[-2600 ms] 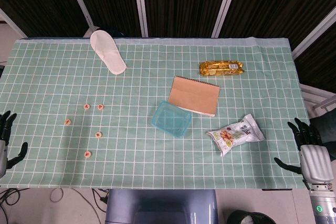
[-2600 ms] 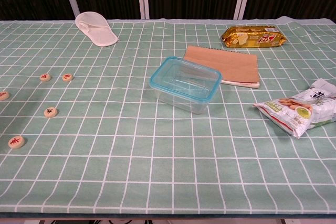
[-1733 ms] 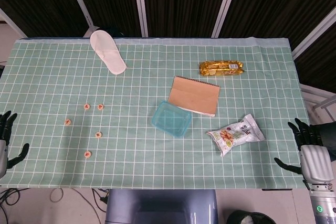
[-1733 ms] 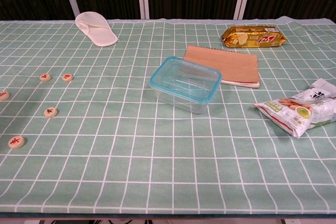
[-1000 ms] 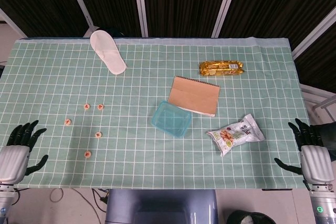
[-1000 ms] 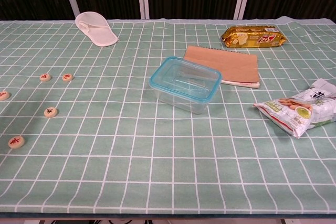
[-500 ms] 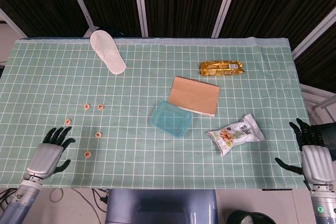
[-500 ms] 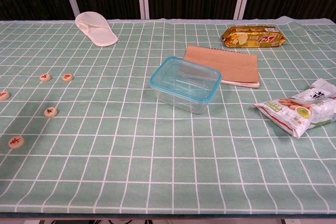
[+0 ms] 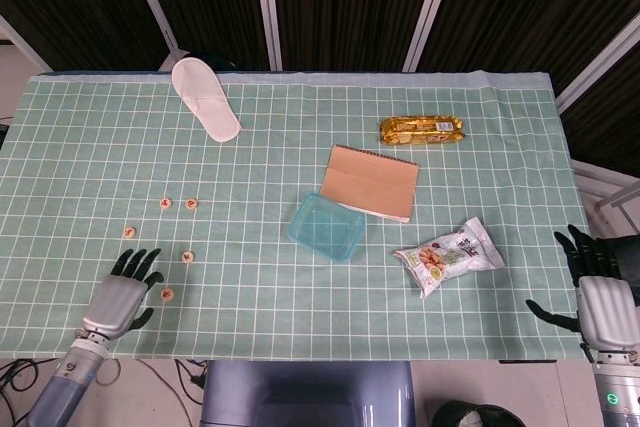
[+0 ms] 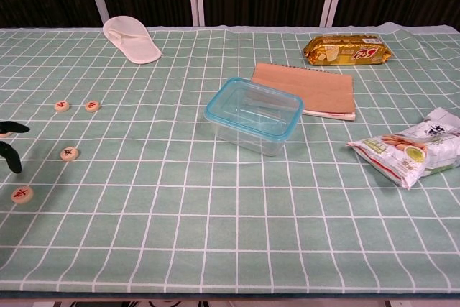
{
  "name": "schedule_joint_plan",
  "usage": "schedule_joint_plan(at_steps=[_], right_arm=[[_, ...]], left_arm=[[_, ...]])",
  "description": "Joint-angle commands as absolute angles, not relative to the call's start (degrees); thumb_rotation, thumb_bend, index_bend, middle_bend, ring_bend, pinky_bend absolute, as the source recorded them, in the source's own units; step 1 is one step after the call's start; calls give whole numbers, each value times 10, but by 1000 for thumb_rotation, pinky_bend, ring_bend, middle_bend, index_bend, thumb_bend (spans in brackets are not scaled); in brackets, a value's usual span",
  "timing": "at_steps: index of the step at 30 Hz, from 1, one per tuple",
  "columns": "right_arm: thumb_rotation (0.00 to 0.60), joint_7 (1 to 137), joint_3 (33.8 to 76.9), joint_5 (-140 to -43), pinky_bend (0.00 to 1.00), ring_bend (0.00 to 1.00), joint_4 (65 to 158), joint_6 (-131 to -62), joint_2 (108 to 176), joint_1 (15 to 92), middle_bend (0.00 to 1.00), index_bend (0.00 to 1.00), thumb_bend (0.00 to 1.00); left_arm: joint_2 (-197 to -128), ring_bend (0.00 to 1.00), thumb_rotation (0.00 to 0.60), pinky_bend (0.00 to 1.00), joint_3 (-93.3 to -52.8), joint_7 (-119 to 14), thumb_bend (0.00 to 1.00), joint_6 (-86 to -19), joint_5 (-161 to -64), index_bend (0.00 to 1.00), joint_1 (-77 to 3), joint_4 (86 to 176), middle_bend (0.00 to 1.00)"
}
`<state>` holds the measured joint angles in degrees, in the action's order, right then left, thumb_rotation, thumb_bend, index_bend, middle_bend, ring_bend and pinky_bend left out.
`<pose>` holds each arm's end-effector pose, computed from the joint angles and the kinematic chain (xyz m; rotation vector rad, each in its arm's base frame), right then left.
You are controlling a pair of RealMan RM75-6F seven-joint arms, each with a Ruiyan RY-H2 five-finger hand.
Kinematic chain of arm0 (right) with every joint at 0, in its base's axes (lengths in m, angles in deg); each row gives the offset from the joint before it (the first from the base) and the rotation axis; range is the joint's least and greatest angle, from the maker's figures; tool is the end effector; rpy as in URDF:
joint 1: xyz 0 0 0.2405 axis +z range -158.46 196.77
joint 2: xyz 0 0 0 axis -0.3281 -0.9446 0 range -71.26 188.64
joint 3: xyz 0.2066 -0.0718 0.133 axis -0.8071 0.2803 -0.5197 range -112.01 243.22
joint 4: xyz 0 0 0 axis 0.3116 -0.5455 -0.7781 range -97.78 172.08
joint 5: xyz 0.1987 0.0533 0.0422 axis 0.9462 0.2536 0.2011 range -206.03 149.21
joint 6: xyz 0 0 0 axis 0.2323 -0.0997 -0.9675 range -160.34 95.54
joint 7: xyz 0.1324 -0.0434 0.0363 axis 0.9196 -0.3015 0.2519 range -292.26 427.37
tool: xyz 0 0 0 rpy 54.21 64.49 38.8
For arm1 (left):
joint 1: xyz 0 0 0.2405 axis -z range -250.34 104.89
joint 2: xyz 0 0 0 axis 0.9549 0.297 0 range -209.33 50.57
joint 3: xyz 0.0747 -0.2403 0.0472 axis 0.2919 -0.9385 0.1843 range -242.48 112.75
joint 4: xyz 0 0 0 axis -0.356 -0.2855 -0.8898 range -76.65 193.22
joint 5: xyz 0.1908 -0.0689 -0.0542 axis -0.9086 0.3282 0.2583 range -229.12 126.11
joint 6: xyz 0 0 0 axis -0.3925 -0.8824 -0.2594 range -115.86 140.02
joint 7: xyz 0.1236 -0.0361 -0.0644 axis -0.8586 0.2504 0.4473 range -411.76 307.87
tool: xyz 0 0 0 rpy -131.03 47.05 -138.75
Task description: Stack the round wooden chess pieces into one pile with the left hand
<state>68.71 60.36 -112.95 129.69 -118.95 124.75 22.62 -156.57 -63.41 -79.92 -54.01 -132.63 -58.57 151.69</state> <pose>-0.3105 -0.1816 0.1586 1.2928 -0.9231 0.9638 -0.2747 0.1962 0.0327 -1.8345 -0.8699 -0.5886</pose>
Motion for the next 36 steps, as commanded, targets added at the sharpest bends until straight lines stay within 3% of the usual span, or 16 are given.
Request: schedule_joint_plan(at_steps=[1, 36], right_arm=[[600, 687, 603, -1129, 0, 63, 1297, -1189, 1247, 226, 0, 98, 205], [600, 682, 601, -1120, 0, 63, 1301, -1184, 1247, 226, 0, 98, 205]], left_arm=[[-1579, 0, 600, 44, -636, -802, 299, -543, -1326, 366, -582, 1504, 7], [-1621, 0, 600, 44, -629, -841, 319, -534, -1306, 450, -557, 1476, 20]])
